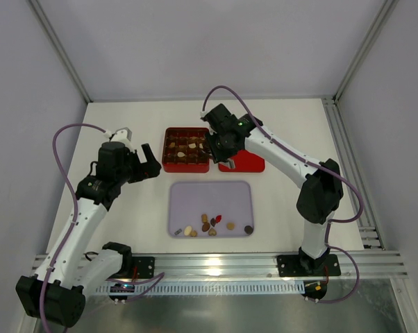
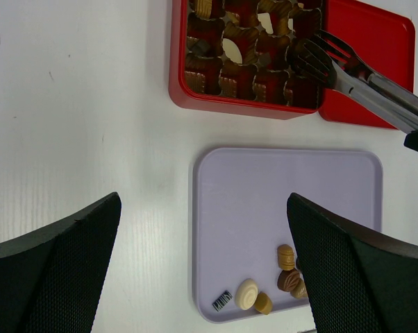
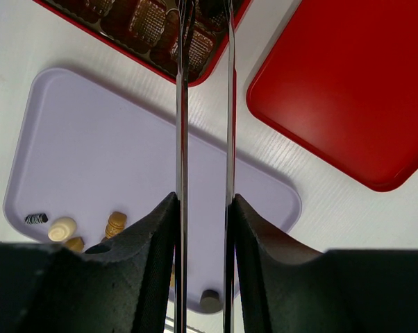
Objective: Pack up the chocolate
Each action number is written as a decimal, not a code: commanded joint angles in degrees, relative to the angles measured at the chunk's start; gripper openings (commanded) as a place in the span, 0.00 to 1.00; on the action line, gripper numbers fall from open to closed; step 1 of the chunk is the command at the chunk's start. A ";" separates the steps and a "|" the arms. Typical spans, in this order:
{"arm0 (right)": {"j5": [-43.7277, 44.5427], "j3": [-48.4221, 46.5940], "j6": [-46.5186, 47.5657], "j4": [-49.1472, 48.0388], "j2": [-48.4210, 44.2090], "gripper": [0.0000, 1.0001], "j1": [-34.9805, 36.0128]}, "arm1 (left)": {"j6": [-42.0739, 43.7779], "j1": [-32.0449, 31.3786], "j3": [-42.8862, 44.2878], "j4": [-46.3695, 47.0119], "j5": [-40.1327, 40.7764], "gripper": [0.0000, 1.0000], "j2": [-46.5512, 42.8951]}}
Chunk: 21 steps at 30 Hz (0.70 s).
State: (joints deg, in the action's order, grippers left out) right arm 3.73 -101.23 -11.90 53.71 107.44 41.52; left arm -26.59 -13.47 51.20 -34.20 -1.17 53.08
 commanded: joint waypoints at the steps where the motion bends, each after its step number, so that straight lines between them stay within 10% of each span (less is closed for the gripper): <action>1: -0.12 -0.81 0.56 -1.68 -0.30 0.39 -0.03 | 0.13 0.29 1.10 0.80 -0.06 1.00 -0.35; 21: -0.74 -5.73 0.65 0.51 -6.09 0.39 -2.75 | 0.05 0.29 1.18 0.97 -0.24 1.00 -0.26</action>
State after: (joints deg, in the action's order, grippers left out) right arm 3.38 -104.16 -11.88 54.43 106.96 40.56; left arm -26.59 -13.47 51.20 -34.20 -1.17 53.08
